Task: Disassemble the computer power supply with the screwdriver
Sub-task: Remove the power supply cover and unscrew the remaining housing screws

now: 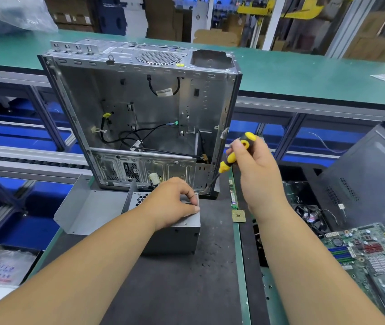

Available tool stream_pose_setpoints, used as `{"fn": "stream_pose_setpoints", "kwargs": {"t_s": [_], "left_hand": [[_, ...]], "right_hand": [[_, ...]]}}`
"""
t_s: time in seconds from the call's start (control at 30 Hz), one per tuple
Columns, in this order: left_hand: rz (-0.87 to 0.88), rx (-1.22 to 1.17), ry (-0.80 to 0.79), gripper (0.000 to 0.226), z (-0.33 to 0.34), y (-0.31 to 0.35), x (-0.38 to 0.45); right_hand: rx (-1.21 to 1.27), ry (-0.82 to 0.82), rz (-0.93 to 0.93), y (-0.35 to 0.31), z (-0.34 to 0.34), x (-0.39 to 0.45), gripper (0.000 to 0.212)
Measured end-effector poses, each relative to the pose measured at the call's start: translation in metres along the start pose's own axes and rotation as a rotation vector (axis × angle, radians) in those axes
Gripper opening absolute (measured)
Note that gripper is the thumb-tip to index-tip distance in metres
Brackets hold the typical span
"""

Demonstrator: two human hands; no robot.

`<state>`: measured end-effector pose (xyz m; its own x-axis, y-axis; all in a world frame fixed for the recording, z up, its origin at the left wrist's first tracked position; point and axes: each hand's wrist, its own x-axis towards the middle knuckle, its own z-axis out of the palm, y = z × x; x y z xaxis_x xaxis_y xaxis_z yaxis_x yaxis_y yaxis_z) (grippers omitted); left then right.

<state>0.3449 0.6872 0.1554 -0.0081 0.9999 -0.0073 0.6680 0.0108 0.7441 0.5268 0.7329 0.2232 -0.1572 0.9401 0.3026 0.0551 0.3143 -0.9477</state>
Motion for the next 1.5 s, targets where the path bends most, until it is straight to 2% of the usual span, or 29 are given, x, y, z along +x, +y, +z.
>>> {"fn": "stream_pose_setpoints", "kwargs": {"t_s": [0.17,0.43,0.57,0.67,0.73,0.8,0.93,1.03,1.13,1.2,1.3,1.5], "left_hand": [[-0.021,-0.007,0.056,0.018,0.0,0.002,-0.003],[-0.066,-0.191,0.289,0.02,-0.035,-0.012,-0.023],[-0.113,-0.238,0.355,0.022,-0.057,-0.031,-0.035],[-0.141,-0.312,0.395,0.024,-0.071,-0.049,-0.043],[-0.171,-0.37,0.431,0.023,-0.079,-0.061,-0.047],[-0.199,-0.4,0.463,0.019,-0.085,-0.072,-0.051],[-0.252,-0.364,0.444,0.014,-0.098,-0.097,-0.054],[-0.27,-0.365,0.401,0.011,-0.105,-0.113,-0.053],[-0.279,-0.398,0.345,0.011,-0.108,-0.122,-0.049],[-0.281,-0.418,0.317,0.014,-0.111,-0.128,-0.048],[-0.273,-0.457,0.282,0.016,-0.115,-0.136,-0.048],[-0.275,-0.554,0.243,0.012,-0.118,-0.143,-0.05]], "right_hand": [[0.04,-0.031,0.091,0.014,-0.01,0.003,0.015],[-0.097,-0.163,0.289,0.035,0.0,-0.004,0.014],[-0.141,-0.18,0.294,0.037,0.011,-0.004,0.013],[-0.284,-0.21,0.295,0.044,0.022,-0.003,0.009],[-0.435,-0.261,0.301,0.048,0.031,-0.003,0.015],[-0.596,-0.354,0.248,0.05,0.042,-0.005,0.029],[-0.962,-0.593,-0.025,0.044,0.063,-0.008,0.055],[-1.009,-0.753,-0.07,0.034,0.083,-0.008,0.077],[-1.068,-0.815,0.006,0.029,0.101,-0.006,0.077],[-1.195,-0.811,0.04,0.028,0.11,-0.005,0.07],[-1.298,-0.714,0.075,0.03,0.116,-0.006,0.057],[-1.407,-0.548,0.118,0.02,0.118,-0.014,0.072]]}}
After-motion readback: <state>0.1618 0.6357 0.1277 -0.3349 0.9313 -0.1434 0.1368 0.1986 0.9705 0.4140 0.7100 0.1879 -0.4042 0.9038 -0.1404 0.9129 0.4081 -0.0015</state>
